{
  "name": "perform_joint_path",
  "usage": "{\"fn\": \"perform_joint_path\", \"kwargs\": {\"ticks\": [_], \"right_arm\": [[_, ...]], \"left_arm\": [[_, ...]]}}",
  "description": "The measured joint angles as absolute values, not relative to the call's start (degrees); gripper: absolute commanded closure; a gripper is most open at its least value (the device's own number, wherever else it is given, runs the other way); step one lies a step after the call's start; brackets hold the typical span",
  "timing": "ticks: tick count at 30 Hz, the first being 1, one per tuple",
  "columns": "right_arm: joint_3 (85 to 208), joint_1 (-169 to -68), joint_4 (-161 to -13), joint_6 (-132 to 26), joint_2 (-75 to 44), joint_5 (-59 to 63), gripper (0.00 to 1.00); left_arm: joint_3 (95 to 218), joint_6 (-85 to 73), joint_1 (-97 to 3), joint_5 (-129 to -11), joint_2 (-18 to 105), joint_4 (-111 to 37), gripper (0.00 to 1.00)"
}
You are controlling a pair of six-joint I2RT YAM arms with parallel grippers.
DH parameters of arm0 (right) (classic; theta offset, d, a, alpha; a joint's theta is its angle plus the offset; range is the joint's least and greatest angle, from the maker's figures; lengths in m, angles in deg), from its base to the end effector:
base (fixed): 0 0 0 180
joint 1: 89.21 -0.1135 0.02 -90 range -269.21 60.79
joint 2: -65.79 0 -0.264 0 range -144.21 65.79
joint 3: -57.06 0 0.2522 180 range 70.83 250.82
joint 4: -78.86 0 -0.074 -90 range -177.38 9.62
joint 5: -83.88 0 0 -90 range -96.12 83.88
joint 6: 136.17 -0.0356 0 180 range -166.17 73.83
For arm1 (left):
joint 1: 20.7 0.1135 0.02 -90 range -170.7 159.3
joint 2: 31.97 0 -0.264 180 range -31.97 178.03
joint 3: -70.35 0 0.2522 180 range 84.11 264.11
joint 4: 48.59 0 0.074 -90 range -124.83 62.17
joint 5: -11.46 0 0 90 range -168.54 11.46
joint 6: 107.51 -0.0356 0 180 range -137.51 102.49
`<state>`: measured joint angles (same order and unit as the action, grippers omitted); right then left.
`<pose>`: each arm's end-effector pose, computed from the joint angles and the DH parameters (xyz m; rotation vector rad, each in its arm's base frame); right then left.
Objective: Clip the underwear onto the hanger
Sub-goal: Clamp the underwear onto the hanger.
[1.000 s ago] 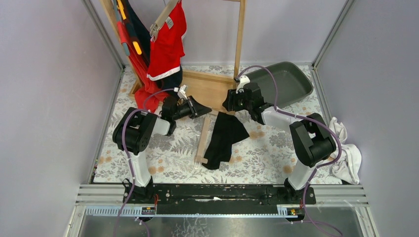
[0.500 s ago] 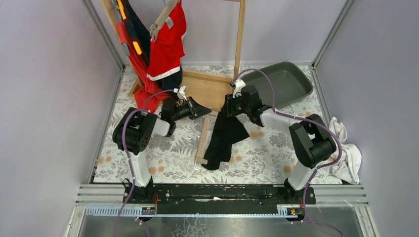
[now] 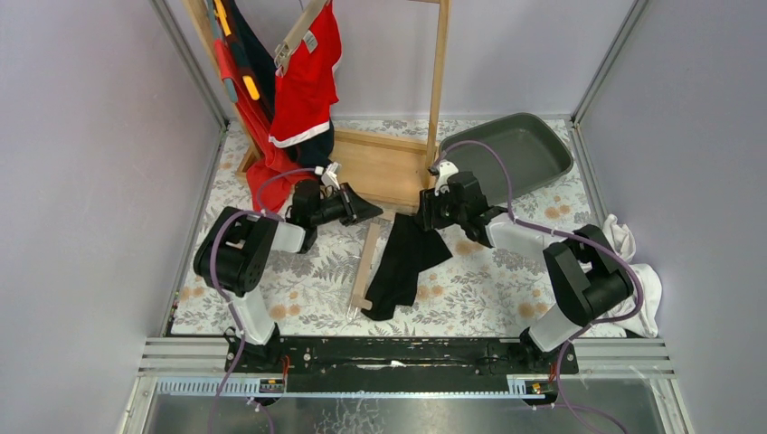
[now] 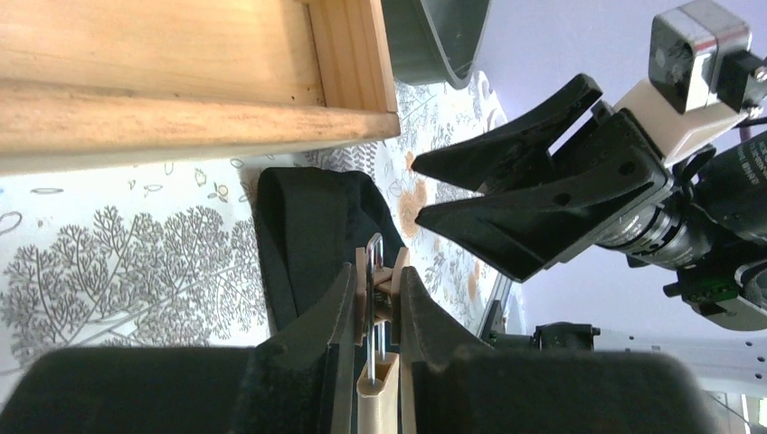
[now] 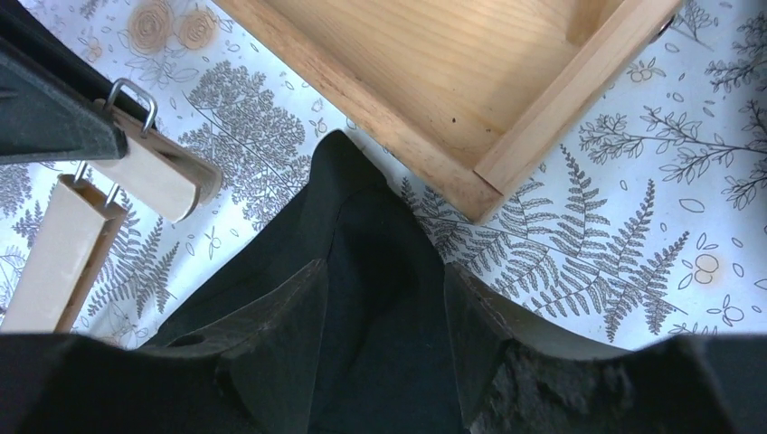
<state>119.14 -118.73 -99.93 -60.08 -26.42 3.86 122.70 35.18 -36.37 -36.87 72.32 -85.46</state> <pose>0.2941 0.1736 0.1940 -0.4005 2.1370 0.6276 0.3188 -0.1140 0.1446 -0.0801 2.0377 -1.4592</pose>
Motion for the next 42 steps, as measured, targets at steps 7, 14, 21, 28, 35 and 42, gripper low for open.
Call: {"fn": "perform_joint_path", "kwargs": {"ticks": [7,14,21,28,35,42], "right_arm": [[119.1,-118.9,-99.9,-60.1,-25.6,5.8,0.42],[121.2,-121.3,-99.9,-59.1,-27.5,8.6,0.42],[125.1,-124.0,-99.9,-57.5,-34.5,10.7,0.42],[126.4,-124.3,-99.5,-55.9,-37.1,11.8,0.42],[127.9,-124.3,-99.3,-54.3,-39.1,13.8,0.44],[128.7,-124.4,-98.3,-51.7,-39.7,15.6,0.46]], "left_arm": [[120.5,31.1,-36.3,-36.4,66.3,-78.0,1.00],[117.5,30.1,-36.3,-34.9,66.2,-75.8,1.00],[116.5,29.4,-36.3,-34.4,66.1,-75.1,1.00],[116.4,29.3,-36.0,-33.8,65.7,-75.2,1.00],[115.8,29.3,-35.9,-33.4,65.7,-75.3,1.00],[115.6,29.3,-35.5,-33.3,65.7,-75.4,1.00]]}}
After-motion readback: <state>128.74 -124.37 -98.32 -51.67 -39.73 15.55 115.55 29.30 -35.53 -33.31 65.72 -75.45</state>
